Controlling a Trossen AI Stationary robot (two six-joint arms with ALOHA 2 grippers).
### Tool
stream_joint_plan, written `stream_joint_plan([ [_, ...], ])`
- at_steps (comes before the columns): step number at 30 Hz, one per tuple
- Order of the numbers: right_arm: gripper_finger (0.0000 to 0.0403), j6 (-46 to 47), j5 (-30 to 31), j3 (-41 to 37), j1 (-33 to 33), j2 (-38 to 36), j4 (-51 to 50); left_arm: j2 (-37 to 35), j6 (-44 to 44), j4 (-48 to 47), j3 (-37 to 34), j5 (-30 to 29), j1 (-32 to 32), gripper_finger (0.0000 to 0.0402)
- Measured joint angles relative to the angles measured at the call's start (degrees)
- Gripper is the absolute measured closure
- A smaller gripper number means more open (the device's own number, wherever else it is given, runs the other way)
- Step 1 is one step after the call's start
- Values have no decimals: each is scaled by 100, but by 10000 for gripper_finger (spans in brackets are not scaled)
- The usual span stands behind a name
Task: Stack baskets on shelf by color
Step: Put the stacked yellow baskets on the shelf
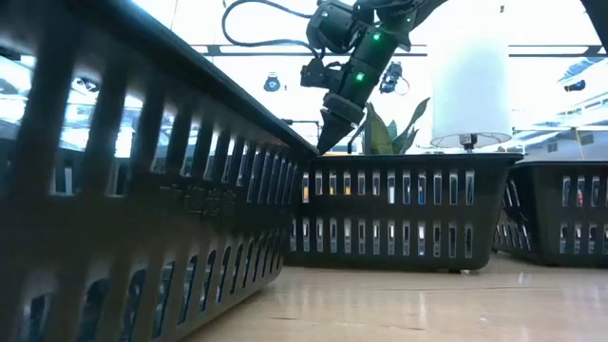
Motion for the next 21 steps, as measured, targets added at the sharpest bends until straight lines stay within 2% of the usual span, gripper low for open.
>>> stream_joint_plan([
  [4, 287, 127, -7, 0, -21, 0, -21, 0, -1, 0, 0, -2, 0, 373],
  [13, 349, 682, 10, -2, -21, -2, -252, 0, 0, -1, 0, -1, 0, 364],
  [21, 373, 1105, 21, -2, -13, -4, -215, 0, -2, 0, 0, 0, 2, 370],
])
